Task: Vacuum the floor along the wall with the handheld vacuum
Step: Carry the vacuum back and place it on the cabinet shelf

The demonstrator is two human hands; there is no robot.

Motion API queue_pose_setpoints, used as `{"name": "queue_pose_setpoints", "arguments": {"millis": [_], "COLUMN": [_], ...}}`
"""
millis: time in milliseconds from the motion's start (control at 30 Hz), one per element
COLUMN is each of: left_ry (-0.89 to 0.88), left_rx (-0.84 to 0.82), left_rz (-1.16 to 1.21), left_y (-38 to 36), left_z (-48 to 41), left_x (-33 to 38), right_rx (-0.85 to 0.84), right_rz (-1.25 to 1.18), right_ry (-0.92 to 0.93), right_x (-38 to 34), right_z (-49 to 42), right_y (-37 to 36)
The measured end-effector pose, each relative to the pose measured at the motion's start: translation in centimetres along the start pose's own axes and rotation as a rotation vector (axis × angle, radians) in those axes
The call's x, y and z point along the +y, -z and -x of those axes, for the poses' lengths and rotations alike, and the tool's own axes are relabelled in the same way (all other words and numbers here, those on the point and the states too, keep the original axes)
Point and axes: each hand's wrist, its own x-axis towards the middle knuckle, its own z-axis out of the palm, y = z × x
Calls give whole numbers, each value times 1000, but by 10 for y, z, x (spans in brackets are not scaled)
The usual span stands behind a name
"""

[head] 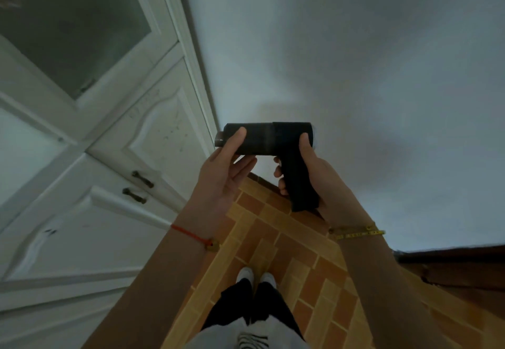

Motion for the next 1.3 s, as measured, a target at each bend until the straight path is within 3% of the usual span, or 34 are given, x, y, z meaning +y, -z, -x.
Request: {"name": "queue_pose_setpoints", "arguments": {"millis": [533, 800, 1300], "left_ry": [-88, -204, -448], "left_rx": [146, 284, 654], "left_rz": [84, 251, 435], "left_y": [23, 55, 156], "left_z": [87, 123, 211], "left_x": [23, 35, 41], "right_rx": [-115, -359, -767], "right_rz": [118, 205, 384], "right_ry": [-64, 1, -95], "right_x": [-17, -30, 2], "right_z": [55, 74, 80], "right_y": [-47, -83, -219]}}
